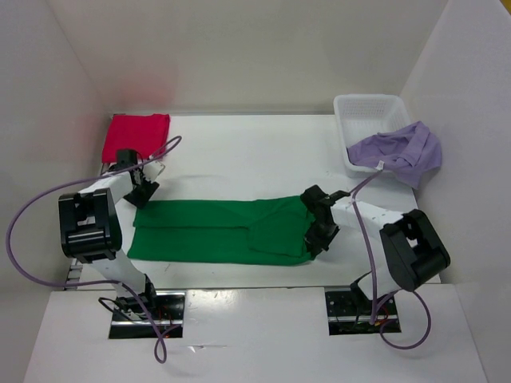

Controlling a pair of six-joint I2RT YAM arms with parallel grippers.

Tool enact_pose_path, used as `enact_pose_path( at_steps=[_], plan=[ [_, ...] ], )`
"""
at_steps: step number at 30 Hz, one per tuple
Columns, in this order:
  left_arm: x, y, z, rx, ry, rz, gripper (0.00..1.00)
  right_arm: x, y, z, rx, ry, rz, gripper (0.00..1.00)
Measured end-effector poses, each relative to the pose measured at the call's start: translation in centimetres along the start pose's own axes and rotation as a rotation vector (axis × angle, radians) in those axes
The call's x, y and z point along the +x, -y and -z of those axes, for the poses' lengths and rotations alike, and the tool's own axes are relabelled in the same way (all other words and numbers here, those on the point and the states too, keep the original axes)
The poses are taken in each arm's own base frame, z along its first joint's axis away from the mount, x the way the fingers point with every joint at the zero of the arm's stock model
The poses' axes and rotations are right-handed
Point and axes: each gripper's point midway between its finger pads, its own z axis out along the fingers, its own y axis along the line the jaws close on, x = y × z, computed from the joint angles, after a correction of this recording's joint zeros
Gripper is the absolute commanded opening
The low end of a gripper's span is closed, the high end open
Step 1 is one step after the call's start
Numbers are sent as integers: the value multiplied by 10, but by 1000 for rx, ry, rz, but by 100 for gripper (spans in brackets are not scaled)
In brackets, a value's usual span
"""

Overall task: Fold and stack the t-shirts
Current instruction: Rotate the tshirt 90 degrees

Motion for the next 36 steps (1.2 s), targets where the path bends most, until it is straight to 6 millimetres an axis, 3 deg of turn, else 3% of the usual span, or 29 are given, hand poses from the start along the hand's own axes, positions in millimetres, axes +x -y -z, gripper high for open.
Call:
enact_pose_path(
  at_steps=[4,11,14,15,16,18,21,22,24,25,27,29,32,36],
  plan=[
    [8,-5,0,4,-4,28,69,-6,-10,2,21,4,52,0],
    [23,-7,3,10,-40,52,74,-60,-60,-1,4,70,126,0],
    [29,-6,7,17,-64,56,80,-90,-99,-2,-9,100,192,0],
    [32,-4,8,24,-75,57,89,-99,-115,-1,-22,115,216,0],
    [37,0,11,42,-97,60,90,-117,-142,0,-60,163,246,0],
    [42,2,16,50,-118,67,97,-140,-169,0,-60,218,287,0],
    [52,12,21,88,-162,72,100,-188,-225,3,-95,362,329,17],
    [54,13,22,94,-171,72,100,-202,-239,3,-95,410,338,35],
    [58,17,25,110,-191,72,100,-235,-267,4,-78,520,354,57],
    [60,19,26,118,-201,75,100,-249,-280,5,-72,563,363,82],
    [63,22,28,129,-216,84,100,-279,-311,13,-80,667,378,100],
    [64,24,30,139,-227,87,100,-295,-327,16,-99,732,398,100],
    [60,24,31,140,-229,100,100,-301,-317,25,-52,742,432,100],
    [52,26,32,141,-214,124,100,-306,-305,54,-30,761,445,100]
  ],
)
